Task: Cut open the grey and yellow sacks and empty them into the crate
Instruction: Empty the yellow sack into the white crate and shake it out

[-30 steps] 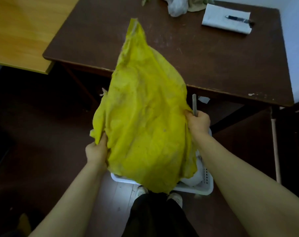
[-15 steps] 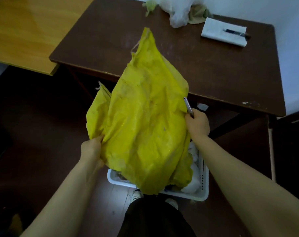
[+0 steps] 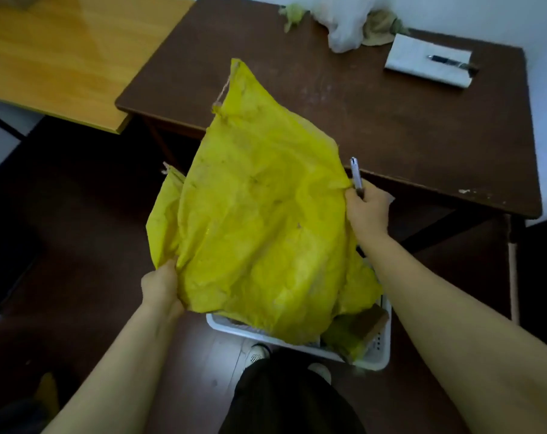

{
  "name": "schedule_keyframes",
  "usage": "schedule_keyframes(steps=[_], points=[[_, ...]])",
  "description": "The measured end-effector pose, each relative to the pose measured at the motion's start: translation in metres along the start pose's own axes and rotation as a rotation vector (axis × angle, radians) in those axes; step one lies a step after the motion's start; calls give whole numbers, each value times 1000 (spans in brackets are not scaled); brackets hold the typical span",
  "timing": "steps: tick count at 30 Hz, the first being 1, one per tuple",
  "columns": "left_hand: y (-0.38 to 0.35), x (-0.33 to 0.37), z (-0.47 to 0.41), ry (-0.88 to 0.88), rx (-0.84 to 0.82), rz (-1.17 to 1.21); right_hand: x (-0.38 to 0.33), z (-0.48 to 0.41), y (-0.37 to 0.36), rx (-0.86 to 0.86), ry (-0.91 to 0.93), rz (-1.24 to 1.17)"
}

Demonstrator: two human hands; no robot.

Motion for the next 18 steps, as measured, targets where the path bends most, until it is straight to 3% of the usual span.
schedule_keyframes(steps=[2, 4, 7, 8, 10, 12, 13, 16, 18], points=[[10, -18, -6, 127, 8, 39, 9, 4, -4, -7, -69, 32], [13, -26, -10, 172, -43, 115, 4, 8, -11, -37, -26, -31], [11, -27, -3, 10, -53, 177, -8, 21, -35, -153, -7, -112], [13, -30, 3, -85, -5, 53, -7, 25, -42, -193, -38, -128], [6, -29, 25, -470, 50, -365, -4, 34, -54, -281, -63, -115], [-22, -37, 46, -860, -65, -716, -8, 48, -67, -376, -55, -98], [-40, -43, 52, -929, -153, -842, -11, 56, -74, -418, -52, -115], [-82, -62, 48, -887, -279, -1100, -19, 80, -95, -480, 8, -185], [-97, -61, 46, -930, -267, -1067, -13, 90, -105, -531, -49, -295]])
Point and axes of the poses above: each hand's wrist, its own z-axis away from the middle knuckle, its own y-axis out of the back of the hand, x = y × z, the point moved 5 cm from there along -z, towards the middle knuckle, and after that the axes turned 6 degrees about x, right-handed, at the moved point
